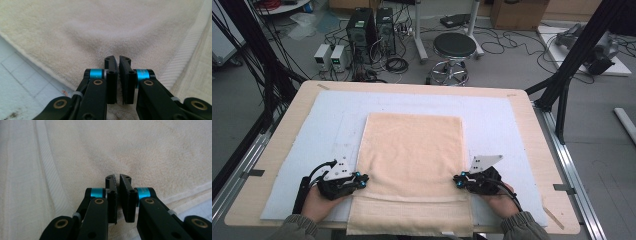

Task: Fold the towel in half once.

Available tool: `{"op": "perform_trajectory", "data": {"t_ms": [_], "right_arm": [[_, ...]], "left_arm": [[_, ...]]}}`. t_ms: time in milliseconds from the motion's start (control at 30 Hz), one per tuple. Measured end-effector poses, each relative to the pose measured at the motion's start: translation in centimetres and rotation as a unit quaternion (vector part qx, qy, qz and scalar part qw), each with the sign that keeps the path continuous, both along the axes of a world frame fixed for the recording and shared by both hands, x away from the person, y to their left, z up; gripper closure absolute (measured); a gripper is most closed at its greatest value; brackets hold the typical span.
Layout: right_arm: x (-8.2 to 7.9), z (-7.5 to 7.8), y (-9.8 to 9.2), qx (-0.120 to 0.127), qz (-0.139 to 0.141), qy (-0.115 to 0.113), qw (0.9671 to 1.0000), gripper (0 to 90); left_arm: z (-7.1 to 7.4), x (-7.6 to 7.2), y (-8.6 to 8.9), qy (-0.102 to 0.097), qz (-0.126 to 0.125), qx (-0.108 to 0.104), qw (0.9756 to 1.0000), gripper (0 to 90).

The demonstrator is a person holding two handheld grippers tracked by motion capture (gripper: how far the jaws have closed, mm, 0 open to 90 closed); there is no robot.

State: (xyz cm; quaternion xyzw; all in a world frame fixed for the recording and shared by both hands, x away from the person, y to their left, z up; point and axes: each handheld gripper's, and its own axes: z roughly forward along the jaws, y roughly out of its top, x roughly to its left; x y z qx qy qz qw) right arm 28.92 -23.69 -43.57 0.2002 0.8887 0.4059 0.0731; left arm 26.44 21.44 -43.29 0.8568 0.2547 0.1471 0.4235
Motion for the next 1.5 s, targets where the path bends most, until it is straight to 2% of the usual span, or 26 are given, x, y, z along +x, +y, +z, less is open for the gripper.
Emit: {"op": "perform_trajectory", "data": {"t_ms": [67, 233, 400, 500, 667, 733, 767, 800, 833, 867, 1000, 1100, 1233, 1300, 1367, 1433, 1500], "right_arm": [[0.0, 0.4, -0.2, 0.009, 0.0, -0.002, 1.0, 85.4], [-0.2, 2.1, -0.8, 0.034, -0.001, -0.014, 0.9993, 85.4], [-1.1, 4.3, -1.4, 0.047, 0.005, -0.032, 0.9984, 85.4], [-2.3, 5.5, -1.7, 0.051, 0.015, -0.038, 0.9979, 85.3], [-5.0, 6.6, -1.9, 0.051, 0.035, -0.043, 0.9972, 85.3], [-6.1, 6.8, -2.0, 0.056, 0.04, -0.038, 0.9969, 84.8], [-6.6, 6.7, -2.0, 0.056, 0.045, -0.031, 0.997, 83.7], [-7.0, 6.6, -2.1, 0.054, 0.049, -0.026, 0.997, 79.1], [-7.2, 6.3, -2.1, 0.052, 0.051, -0.022, 0.9971, 72.9], [-7.3, 5.9, -2.2, 0.052, 0.053, -0.013, 0.9972, 66.1], [-7.1, 4.6, -2.3, 0.047, 0.041, 0.005, 0.998, 64.0], [-6.7, 4.1, -2.1, 0.04, 0.041, 0.006, 0.9983, 61.9], [-6.2, 3.3, -1.6, 0.029, 0.049, 0.005, 0.9984, 61.8], [-5.9, 2.8, -1.3, 0.028, 0.057, 0.01, 0.9979, 60.6], [-5.5, 2.1, -1.0, 0.028, 0.057, 0.019, 0.9978, 60.4], [-5.1, 1.3, -0.8, 0.027, 0.058, 0.022, 0.9977, 61.0], [-4.9, 0.3, -0.5, 0.018, 0.066, 0.036, 0.997, 63.0]], "left_arm": [[0.6, -0.1, 0.2, -0.007, 0.003, -0.017, 0.9998, 84.9], [2.8, -0.6, 0.4, -0.034, 0.007, -0.036, 0.9987, 84.8], [4.9, -2.1, 0.4, -0.054, -0.004, -0.042, 0.9976, 84.8], [5.4, -3.4, 0.4, -0.055, -0.012, -0.038, 0.9977, 84.8], [5.5, -6.4, 0.6, -0.051, -0.029, -0.037, 0.9976, 84.8], [5.2, -7.3, 0.6, -0.039, -0.042, -0.033, 0.9978, 83.5], [4.9, -7.8, 0.5, -0.034, -0.045, -0.032, 0.9979, 80.7], [4.6, -8.2, 0.5, -0.032, -0.047, -0.027, 0.998, 73.5], [4.3, -8.4, 0.6, -0.026, -0.048, -0.024, 0.9982, 66.9], [4.0, -8.5, 0.8, -0.022, -0.045, -0.023, 0.9985, 64.4], [3.4, -7.8, 1.7, -0.013, -0.02, -0.028, 0.9993, 62.2], [3.2, -7.2, 1.8, -0.013, -0.012, -0.028, 0.9995, 60.4], [2.7, -6.7, 1.2, -0.012, -0.028, -0.028, 0.9992, 59.1], [2.2, -6.5, 0.7, -0.012, -0.038, -0.022, 0.999, 57.3], [1.6, -6.2, 0.2, 0.0, -0.051, -0.016, 0.9985, 55.5], [0.9, -5.9, -0.2, 0.009, -0.066, -0.005, 0.9978, 54.9], [0.3, -5.6, -0.4, 0.022, -0.078, 0.01, 0.9967, 55.0]]}}
